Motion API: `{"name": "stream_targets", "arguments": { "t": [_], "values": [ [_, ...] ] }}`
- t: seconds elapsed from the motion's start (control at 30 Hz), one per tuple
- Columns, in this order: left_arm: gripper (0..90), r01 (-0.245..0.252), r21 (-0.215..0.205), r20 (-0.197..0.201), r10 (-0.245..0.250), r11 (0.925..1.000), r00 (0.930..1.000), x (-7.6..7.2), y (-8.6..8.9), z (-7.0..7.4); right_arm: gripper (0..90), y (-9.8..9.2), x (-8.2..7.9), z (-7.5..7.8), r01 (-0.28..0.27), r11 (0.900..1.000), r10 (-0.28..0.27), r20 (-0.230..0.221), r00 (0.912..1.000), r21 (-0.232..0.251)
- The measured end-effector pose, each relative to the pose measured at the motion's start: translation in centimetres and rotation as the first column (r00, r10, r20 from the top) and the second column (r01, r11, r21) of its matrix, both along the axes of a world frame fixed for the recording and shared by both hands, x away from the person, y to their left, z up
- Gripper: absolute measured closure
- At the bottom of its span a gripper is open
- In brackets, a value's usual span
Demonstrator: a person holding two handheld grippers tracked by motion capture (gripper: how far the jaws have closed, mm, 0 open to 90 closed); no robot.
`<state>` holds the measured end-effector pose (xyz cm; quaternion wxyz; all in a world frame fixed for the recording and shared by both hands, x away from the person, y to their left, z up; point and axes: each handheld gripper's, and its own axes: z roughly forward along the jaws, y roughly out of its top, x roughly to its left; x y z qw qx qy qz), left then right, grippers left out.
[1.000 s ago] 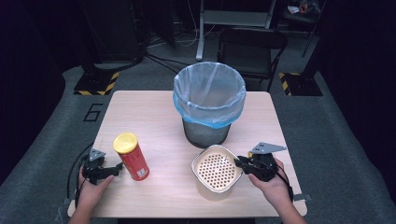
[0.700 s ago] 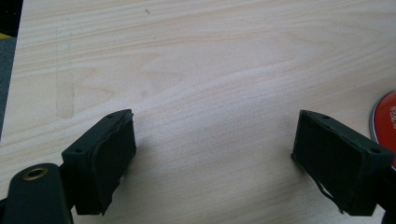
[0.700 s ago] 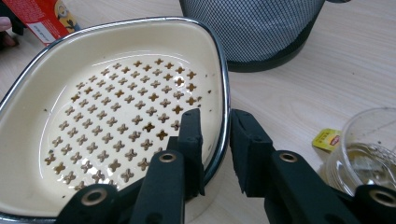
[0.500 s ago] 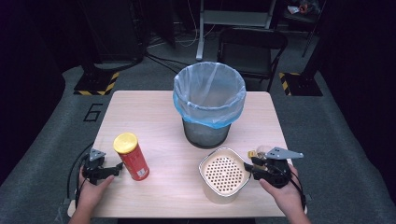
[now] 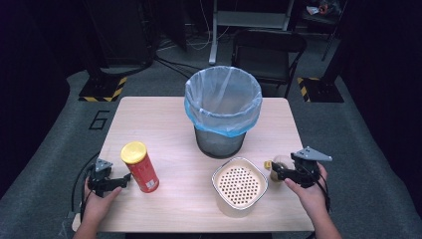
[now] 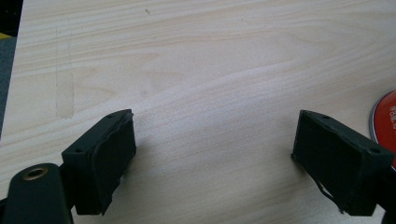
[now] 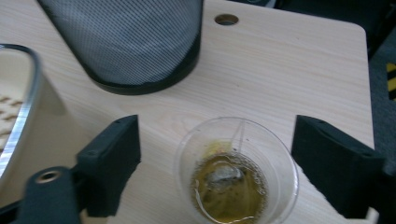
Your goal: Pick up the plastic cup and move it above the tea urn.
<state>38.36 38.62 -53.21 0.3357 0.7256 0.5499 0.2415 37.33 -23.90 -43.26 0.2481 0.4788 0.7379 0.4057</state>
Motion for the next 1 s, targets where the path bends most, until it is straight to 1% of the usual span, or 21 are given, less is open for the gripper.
{"name": "stream_targets", "arguments": {
  "t": [0.07,0.1,0.13,0.2,0.27,0.3,0.33,0.37,0.47,0.5,0.53,0.57,0.63,0.67,0.77,0.87,0.93,0.97,1.0],
  "values": [
    [12.6,0.0,0.0,0.0,0.0,1.0,1.0,0.0,0.0,0.0,14.0,-0.2,0.2,-0.3,0.009,1.0,-0.009,-0.003,1.0,-0.009],
    [12.6,0.0,-0.001,0.0,0.0,1.0,1.0,0.0,0.0,0.0,12.8,-0.4,0.5,-0.8,0.024,1.0,-0.024,-0.015,0.9996,-0.011],
    [12.6,0.0,-0.001,0.0,0.0,1.0,1.0,0.0,0.0,0.0,11.9,-0.4,0.6,-1.0,0.027,1.0,-0.027,-0.023,0.9994,-0.007],
    [12.6,0.0,-0.001,0.0,0.0,1.0,1.0,0.0,0.0,0.0,11.4,-0.5,0.9,-1.7,0.036,0.999,-0.037,-0.031,0.9988,-0.024],
    [12.6,-0.001,-0.001,0.0,0.001,1.0,1.0,0.0,0.0,0.0,11.4,-0.5,1.0,-2.0,0.036,0.999,-0.037,-0.034,0.9987,-0.027],
    [12.6,0.0,-0.001,0.0,0.0,1.0,1.0,0.0,0.0,0.0,11.4,-0.5,1.1,-2.5,0.033,0.999,-0.035,-0.04,0.9986,-0.039],
    [12.6,-0.002,-0.002,0.0,0.002,1.0,1.0,0.0,0.0,0.0,11.5,-0.5,1.1,-2.8,0.034,0.999,-0.036,-0.048,0.9982,-0.039],
    [12.6,0.0,0.0,0.0,0.0,1.0,1.0,0.0,0.0,0.0,11.5,-0.5,1.1,-2.8,0.034,0.999,-0.036,-0.048,0.9982,-0.039],
    [12.6,-0.001,-0.001,0.0,0.001,1.0,1.0,0.0,0.0,0.0,14.1,-0.4,1.3,-3.9,0.031,0.998,-0.035,-0.069,0.997,-0.049],
    [12.6,0.0,0.0,0.0,0.0,1.0,1.0,0.0,0.0,0.0,14.2,-0.3,1.4,-4.2,0.033,0.998,-0.036,-0.08,0.9961,-0.045],
    [12.6,0.0,0.0,0.0,0.0,1.0,1.0,0.0,0.0,0.0,14.5,-0.3,1.5,-4.5,0.032,0.998,-0.036,-0.08,0.9961,-0.052],
    [12.6,-0.001,-0.001,0.0,0.001,1.0,1.0,0.0,0.0,0.0,14.9,-0.3,1.5,-4.7,0.034,0.998,-0.039,-0.088,0.9954,-0.053],
    [12.6,0.0,0.0,0.0,0.0,1.0,1.0,0.0,0.0,0.0,16.2,-0.3,1.5,-4.9,0.033,0.998,-0.038,-0.088,0.9954,-0.049],
    [12.6,0.0,-0.001,0.0,0.0,1.0,1.0,0.0,0.0,0.0,18.7,-0.3,1.6,-5.2,0.035,0.998,-0.039,-0.087,0.9955,-0.05],
    [12.6,0.0,0.0,0.0,0.0,1.0,1.0,0.0,0.0,0.0,22.1,-0.3,1.6,-5.4,0.037,0.999,-0.04,-0.083,0.9958,-0.038],
    [12.6,-0.001,-0.001,0.0,0.001,1.0,1.0,0.0,0.0,0.0,24.1,-0.3,1.6,-5.4,0.039,0.998,-0.042,-0.07,0.9967,-0.04],
    [12.6,0.0,-0.001,0.0,0.0,1.0,1.0,0.0,0.0,0.0,27.0,-0.3,1.6,-5.2,0.036,0.999,-0.039,-0.065,0.9971,-0.038],
    [12.6,0.0,0.0,0.0,0.0,1.0,1.0,0.0,0.0,0.0,27.0,-0.3,1.6,-4.9,0.032,0.999,-0.034,-0.06,0.9976,-0.033],
    [12.6,0.0,0.0,0.0,0.0,1.0,1.0,0.0,0.0,0.0,27.0,-0.2,1.6,-4.9,0.031,0.999,-0.034,-0.058,0.9978,-0.044]
  ]
}}
